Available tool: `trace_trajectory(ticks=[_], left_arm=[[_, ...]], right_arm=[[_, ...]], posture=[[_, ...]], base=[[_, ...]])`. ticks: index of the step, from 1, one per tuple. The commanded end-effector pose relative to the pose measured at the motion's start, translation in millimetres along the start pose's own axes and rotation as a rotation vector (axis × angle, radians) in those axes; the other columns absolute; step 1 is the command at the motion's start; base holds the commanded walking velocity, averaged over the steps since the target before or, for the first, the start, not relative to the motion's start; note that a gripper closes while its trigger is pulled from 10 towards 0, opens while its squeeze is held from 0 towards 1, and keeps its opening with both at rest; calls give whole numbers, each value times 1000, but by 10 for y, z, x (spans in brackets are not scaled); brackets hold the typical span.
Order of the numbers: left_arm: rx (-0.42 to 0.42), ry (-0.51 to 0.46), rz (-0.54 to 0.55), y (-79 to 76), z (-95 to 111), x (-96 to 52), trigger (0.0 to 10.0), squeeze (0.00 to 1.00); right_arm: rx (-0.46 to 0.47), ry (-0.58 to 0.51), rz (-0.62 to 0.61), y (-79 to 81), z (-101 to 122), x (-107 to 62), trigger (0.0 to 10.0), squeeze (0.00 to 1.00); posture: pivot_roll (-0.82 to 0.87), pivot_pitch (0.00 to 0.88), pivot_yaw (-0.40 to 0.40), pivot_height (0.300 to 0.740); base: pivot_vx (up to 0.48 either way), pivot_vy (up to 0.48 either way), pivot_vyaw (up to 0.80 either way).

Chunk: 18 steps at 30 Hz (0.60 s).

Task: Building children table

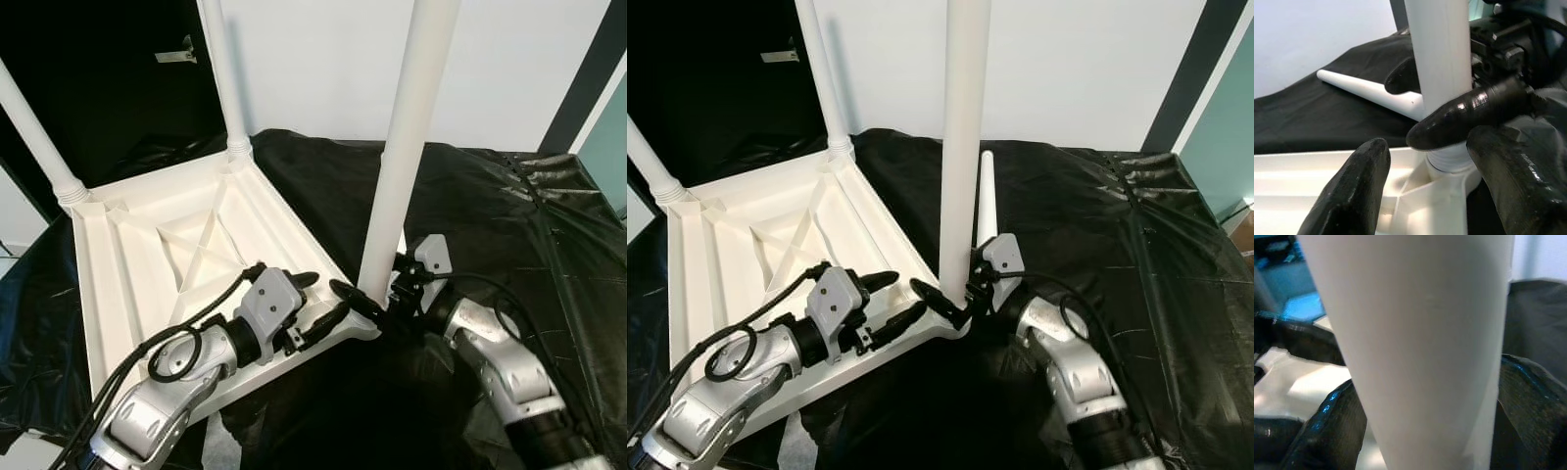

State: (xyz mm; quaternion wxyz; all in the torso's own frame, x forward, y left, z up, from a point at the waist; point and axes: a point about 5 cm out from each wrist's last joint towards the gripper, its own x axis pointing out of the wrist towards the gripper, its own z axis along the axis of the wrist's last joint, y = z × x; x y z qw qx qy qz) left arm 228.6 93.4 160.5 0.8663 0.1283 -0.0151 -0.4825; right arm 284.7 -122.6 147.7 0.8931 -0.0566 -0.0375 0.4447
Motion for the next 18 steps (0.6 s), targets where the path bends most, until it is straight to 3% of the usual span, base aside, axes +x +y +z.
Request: trace_trajectory(ticks=[1,2,5,6,9,10,11,18], left_arm=[[-1,48,-55,-53,-91,7,10000,0],[-4,75,-81,-85,-144,-6,10000,0],[-6,93,-99,-107,-179,-17,10000,0],[-17,106,-121,-134,-201,-35,10000,0],[-23,111,-133,-149,-209,-50,10000,0],[-32,118,-135,-154,-216,-62,10000,0],[-50,122,-138,-165,-220,-76,10000,0],[-65,111,-77,-164,-252,-74,10000,0]], right_arm=[[7,28,46,-24,-44,4,10000,0],[4,51,82,-64,-68,20,8588,0],[2,65,106,-91,-81,30,8588,0],[-1,73,120,-130,-81,50,4902,0],[-2,76,132,-159,-75,63,4902,0],[-9,79,142,-180,-68,76,2902,0],[-15,79,154,-198,-60,89,0,0],[-16,70,171,-247,-47,130,0,0]], posture=[[-7,0,-3,740],[-1,0,-7,740],[-1,0,-7,740],[9,0,-14,740],[11,0,-14,740],[14,0,-15,740],[18,0,-17,740],[25,0,-21,740]], base=[[0,0,0],[0,0,0],[0,0,0],[0,0,0],[0,0,0],[0,0,0],[0,0,0],[0,0,0]])
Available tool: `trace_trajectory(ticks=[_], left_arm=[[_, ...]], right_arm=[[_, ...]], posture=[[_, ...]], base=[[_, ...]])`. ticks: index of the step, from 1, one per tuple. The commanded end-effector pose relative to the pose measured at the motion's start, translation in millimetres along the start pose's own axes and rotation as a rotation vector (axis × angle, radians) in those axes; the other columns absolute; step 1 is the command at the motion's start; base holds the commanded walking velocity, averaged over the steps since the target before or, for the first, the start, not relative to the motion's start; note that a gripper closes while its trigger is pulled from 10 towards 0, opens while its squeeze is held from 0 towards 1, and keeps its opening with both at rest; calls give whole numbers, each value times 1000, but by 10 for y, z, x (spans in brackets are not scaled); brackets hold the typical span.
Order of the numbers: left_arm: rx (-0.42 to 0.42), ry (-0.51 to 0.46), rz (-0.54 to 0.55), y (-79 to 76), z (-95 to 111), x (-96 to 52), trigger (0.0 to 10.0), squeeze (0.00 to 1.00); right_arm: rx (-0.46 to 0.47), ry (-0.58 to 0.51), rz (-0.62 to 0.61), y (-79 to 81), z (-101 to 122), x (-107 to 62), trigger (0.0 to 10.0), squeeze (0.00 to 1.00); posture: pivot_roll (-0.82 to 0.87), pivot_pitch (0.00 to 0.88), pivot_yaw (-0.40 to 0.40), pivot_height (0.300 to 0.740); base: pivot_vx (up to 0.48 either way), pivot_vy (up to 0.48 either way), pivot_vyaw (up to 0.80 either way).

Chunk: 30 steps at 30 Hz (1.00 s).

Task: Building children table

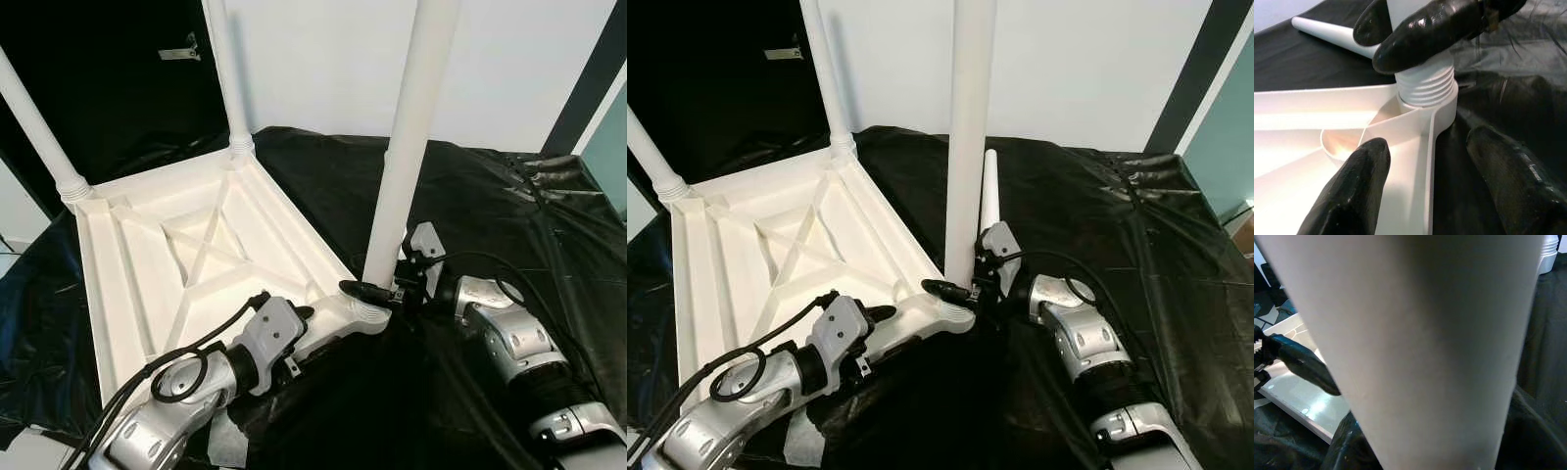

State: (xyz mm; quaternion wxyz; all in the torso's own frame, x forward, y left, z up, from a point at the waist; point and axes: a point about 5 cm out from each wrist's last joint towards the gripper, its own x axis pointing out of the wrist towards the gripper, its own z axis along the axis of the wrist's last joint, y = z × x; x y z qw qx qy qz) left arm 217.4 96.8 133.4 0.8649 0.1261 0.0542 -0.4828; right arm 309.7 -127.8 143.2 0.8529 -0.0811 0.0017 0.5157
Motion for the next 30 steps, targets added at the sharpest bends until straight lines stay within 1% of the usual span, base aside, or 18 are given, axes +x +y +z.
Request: trace_trajectory(ticks=[1,3,6,7,8,13,15,16,17,18,19,20,22,23,25,26,27,30], left_arm=[[8,-3,-27,-14,-23,7,10000,0],[-2,11,8,-11,-63,43,10000,0],[-5,9,13,-18,-67,52,10000,0],[-1,4,20,-20,-60,60,10000,0],[2,-3,26,-16,-47,66,10000,0],[10,-14,37,9,-12,81,10000,0],[10,-14,37,9,-12,81,10000,0],[14,-17,34,15,-3,87,10000,0],[14,-17,34,15,-3,87,10000,0],[19,-19,33,17,1,91,10000,0],[22,-21,31,15,3,92,10000,0],[22,-21,31,15,3,92,10000,0],[25,-22,29,11,-2,98,10000,0],[25,-22,29,11,-2,98,10000,0],[30,-25,28,16,0,112,10000,0],[30,-25,28,16,0,112,10000,0],[38,-29,26,27,14,122,10000,0],[45,-29,24,35,18,122,10000,0]], right_arm=[[-5,-12,1,-29,25,19,0,0],[12,-14,-9,-19,1,27,0,0],[20,-17,-22,-8,-7,33,0,0],[33,-22,-37,20,-13,45,4118,0],[46,-35,-55,65,-14,66,10000,0],[89,-54,-137,213,-48,143,10000,0],[89,-54,-137,213,-48,143,10000,0],[67,-11,-245,255,-107,193,10000,0],[67,-11,-245,255,-107,193,10000,0],[45,18,-320,264,-145,213,10000,0],[57,39,-397,288,-192,228,10000,0],[57,39,-397,288,-192,228,10000,0],[119,46,-522,347,-259,245,10000,0],[119,46,-522,347,-259,245,10000,0],[177,42,-611,407,-288,264,10000,0],[177,42,-611,407,-288,264,10000,0],[189,31,-687,456,-274,290,10000,0],[215,14,-717,495,-260,320,10000,0]], posture=[[26,0,-22,740],[25,0,-22,740],[26,0,-24,740],[26,0,-26,740],[25,0,-26,740],[19,0,-25,740],[19,0,-25,740],[11,0,-24,740],[11,0,-24,740],[9,0,-24,740],[4,0,-24,740],[4,0,-24,740],[3,0,-22,740],[3,0,-22,740],[2,0,-22,740],[2,0,-22,740],[2,0,-23,740],[1,0,-19,740]], base=[[0,0,0],[0,0,0],[0,0,0],[0,0,0],[0,0,0],[0,0,0],[0,0,0],[0,0,0],[0,0,0],[0,0,0],[0,0,0],[0,0,0],[0,0,0],[0,0,0],[0,0,0],[0,0,0],[0,0,0],[0,0,0]])
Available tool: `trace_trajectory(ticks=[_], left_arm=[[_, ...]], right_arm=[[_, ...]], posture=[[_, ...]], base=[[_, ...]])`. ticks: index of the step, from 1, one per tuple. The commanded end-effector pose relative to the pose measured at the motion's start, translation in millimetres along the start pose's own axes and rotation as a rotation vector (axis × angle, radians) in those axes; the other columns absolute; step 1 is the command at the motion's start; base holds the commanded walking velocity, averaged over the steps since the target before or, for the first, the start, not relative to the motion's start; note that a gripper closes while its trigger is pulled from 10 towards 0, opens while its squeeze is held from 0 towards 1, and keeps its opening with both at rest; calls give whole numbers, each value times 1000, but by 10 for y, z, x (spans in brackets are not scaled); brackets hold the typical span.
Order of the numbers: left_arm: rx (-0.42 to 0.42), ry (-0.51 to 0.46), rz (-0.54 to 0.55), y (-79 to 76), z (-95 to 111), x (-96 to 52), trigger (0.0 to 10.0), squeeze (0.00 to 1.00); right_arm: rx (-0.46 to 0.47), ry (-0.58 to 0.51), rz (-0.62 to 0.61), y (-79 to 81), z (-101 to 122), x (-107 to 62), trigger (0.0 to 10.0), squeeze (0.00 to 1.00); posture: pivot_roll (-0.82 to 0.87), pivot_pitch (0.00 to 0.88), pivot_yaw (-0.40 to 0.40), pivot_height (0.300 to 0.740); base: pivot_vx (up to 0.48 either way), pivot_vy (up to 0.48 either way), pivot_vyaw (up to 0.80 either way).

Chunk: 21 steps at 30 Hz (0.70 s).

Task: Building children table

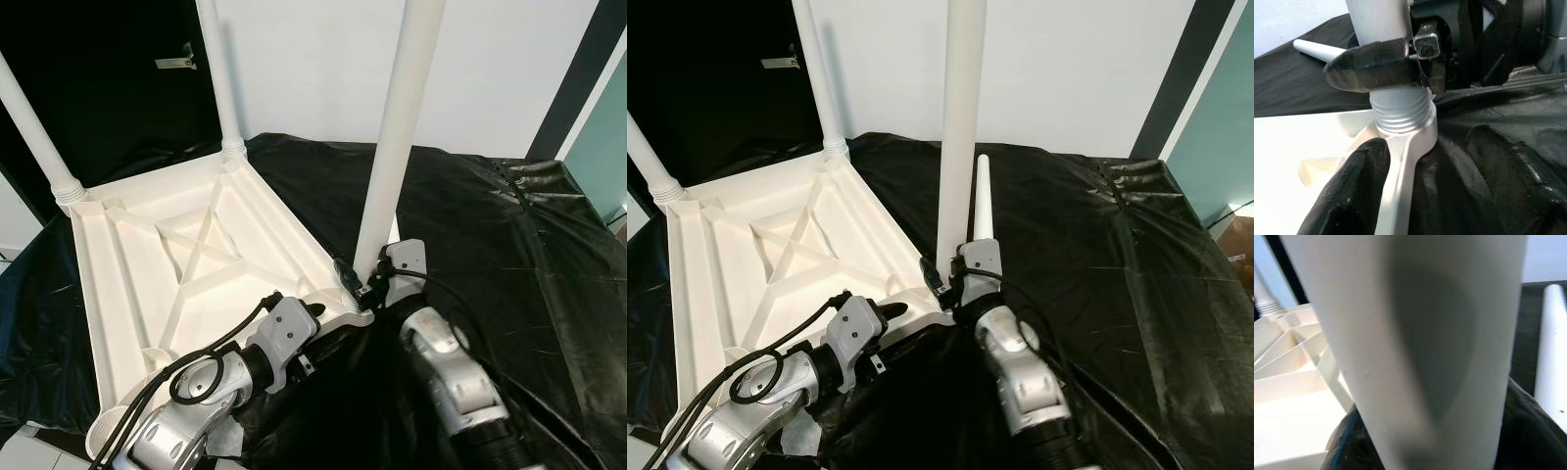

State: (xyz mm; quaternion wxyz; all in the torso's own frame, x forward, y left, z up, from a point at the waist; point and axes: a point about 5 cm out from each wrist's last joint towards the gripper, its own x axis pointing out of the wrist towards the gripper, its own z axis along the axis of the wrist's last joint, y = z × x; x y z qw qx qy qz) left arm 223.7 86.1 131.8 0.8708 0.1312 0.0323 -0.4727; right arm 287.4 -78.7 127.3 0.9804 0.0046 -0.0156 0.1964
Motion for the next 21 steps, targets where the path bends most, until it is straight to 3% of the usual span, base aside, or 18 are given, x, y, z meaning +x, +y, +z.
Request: trace_trajectory(ticks=[1,12,13,14,21], left_arm=[[18,2,-5,38,5,-1,10000,0],[37,8,-21,56,20,-1,10000,0],[36,8,-22,49,21,5,10000,0],[32,8,-24,38,24,9,10000,0],[31,10,-24,33,15,17,10000,0]], right_arm=[[30,93,-33,-4,-191,-54,10000,0],[23,67,-49,15,-118,-130,10000,0],[17,52,-25,-11,-87,-143,10000,86],[9,22,17,-70,-22,-160,10000,1000],[-17,-24,100,-167,66,-187,10000,1000]], posture=[[1,0,-19,740],[-4,0,-11,740],[-9,0,-14,740],[-14,0,-14,740],[-22,0,-10,740]], base=[[0,0,0],[0,0,0],[0,0,0],[0,0,0],[0,0,0]])
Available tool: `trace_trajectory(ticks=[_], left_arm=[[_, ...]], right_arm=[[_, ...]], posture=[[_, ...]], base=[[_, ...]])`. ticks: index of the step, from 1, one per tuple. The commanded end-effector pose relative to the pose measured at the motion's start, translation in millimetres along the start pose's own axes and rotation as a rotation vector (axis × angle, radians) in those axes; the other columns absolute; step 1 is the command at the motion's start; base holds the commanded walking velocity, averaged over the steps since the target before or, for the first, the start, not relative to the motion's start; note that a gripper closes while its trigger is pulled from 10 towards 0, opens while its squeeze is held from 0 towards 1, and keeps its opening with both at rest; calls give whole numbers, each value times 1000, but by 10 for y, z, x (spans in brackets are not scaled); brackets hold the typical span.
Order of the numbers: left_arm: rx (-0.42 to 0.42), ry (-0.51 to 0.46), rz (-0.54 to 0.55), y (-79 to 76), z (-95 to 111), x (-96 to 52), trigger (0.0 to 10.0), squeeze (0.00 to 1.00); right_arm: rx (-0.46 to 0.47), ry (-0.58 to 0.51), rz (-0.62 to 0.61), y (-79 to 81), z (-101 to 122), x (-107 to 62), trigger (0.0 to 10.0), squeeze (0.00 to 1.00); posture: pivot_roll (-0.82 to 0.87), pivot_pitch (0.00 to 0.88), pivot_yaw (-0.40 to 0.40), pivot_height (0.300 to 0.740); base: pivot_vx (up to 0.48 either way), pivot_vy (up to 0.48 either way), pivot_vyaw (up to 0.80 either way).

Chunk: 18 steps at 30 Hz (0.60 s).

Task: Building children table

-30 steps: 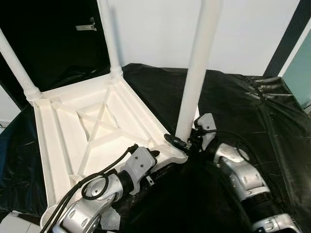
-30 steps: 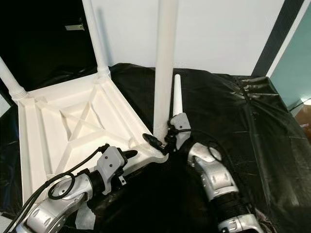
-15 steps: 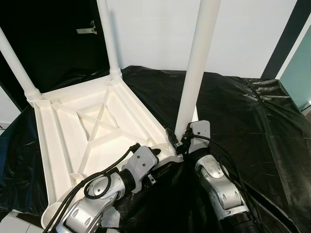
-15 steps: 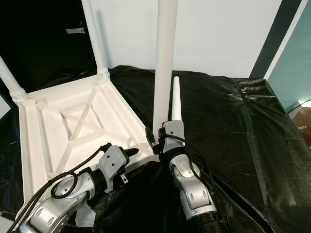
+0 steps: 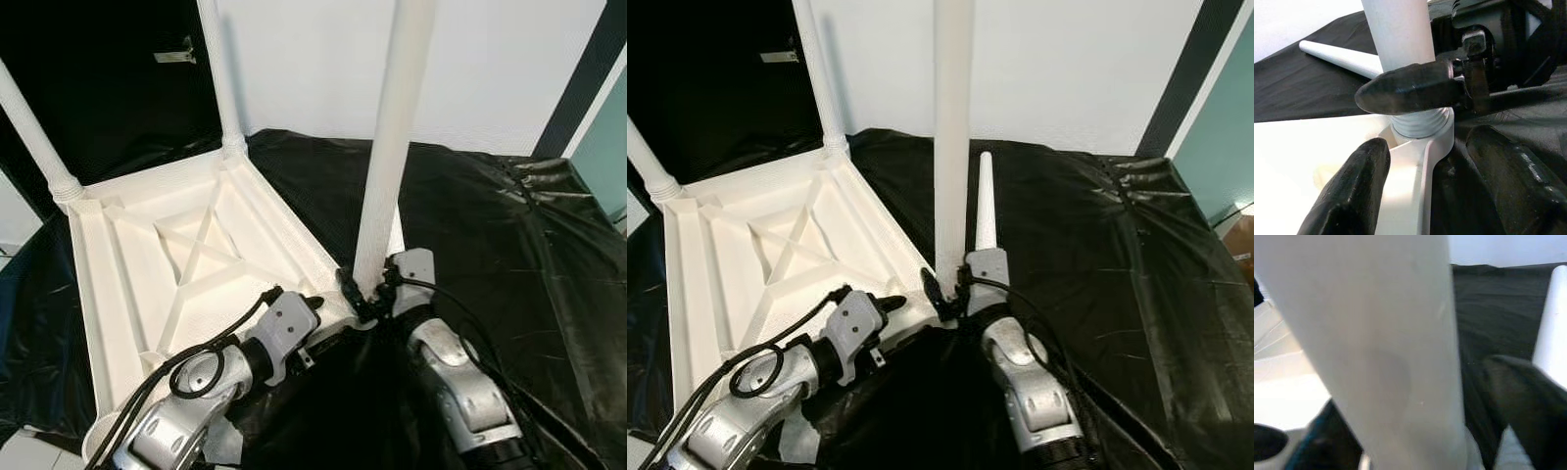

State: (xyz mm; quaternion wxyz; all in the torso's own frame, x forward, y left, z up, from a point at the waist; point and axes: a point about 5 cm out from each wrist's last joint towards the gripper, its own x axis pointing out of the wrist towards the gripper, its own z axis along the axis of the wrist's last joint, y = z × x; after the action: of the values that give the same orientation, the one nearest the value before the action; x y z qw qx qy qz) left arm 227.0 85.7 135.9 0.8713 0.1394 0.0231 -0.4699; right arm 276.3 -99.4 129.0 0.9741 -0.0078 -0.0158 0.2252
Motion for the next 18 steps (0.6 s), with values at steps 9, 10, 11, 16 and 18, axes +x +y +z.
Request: trace_trajectory(ticks=[9,10,11,16,18], left_arm=[[12,16,-11,26,-15,-6,10000,0],[12,16,-11,26,-15,-6,10000,0],[12,18,-9,27,-21,-12,10000,0],[13,21,-8,24,-24,-8,10000,0],[20,25,-11,25,-35,18,10000,0]], right_arm=[[-42,-49,300,-319,173,11,10000,949],[-42,-49,300,-319,173,11,10000,949],[-54,-41,337,-342,184,46,10000,0],[-113,-14,412,-419,214,188,10000,0],[-147,28,495,-437,207,274,10000,0]], posture=[[-9,0,-11,740],[-9,0,-11,740],[-6,0,-8,740],[-1,0,-5,740],[4,0,-9,740]], base=[[0,0,0],[0,0,0],[0,0,0],[0,0,0],[0,0,0]])
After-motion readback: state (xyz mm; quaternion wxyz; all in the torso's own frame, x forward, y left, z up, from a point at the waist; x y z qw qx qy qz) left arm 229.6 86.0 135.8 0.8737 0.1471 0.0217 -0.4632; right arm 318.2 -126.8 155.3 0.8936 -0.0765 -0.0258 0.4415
